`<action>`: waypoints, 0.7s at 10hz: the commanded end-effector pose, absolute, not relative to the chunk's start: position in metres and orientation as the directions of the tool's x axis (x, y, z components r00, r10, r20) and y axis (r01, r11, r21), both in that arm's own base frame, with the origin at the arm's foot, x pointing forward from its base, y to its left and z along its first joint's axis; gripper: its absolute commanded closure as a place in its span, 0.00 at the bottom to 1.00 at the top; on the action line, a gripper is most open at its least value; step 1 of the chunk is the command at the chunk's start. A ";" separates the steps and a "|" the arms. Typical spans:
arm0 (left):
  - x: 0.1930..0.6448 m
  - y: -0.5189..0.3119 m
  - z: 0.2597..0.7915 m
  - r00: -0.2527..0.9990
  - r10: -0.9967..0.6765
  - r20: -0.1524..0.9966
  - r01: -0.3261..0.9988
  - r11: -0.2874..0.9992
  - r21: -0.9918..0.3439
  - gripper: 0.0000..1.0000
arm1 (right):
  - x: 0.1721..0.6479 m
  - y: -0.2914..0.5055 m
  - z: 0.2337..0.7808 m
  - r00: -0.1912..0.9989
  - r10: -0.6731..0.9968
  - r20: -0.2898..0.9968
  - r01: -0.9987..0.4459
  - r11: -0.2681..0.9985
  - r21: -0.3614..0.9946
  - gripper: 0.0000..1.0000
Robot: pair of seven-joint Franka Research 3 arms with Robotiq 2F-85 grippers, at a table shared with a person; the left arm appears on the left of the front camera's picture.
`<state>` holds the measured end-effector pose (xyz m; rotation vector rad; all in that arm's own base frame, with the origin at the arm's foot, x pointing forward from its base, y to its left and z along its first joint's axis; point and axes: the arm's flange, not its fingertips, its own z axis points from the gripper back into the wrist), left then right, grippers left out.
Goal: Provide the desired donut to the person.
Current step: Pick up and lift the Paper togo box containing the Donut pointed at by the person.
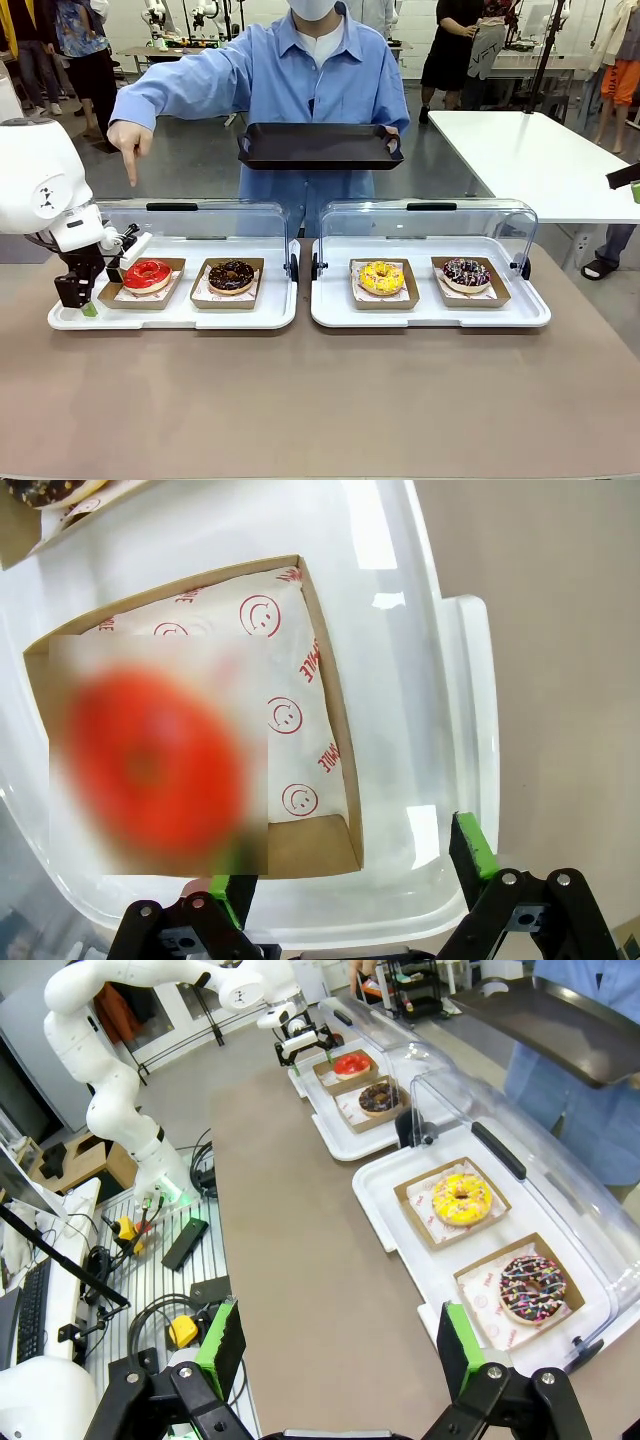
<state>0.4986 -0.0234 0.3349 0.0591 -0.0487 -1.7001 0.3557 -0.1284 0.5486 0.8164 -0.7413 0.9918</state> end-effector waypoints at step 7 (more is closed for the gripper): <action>0.506 -0.024 0.323 -0.092 -0.994 -0.052 0.992 -0.096 0.078 0.50 | 0.355 -0.128 0.548 0.361 0.411 0.837 -0.919 0.311 0.244 0.00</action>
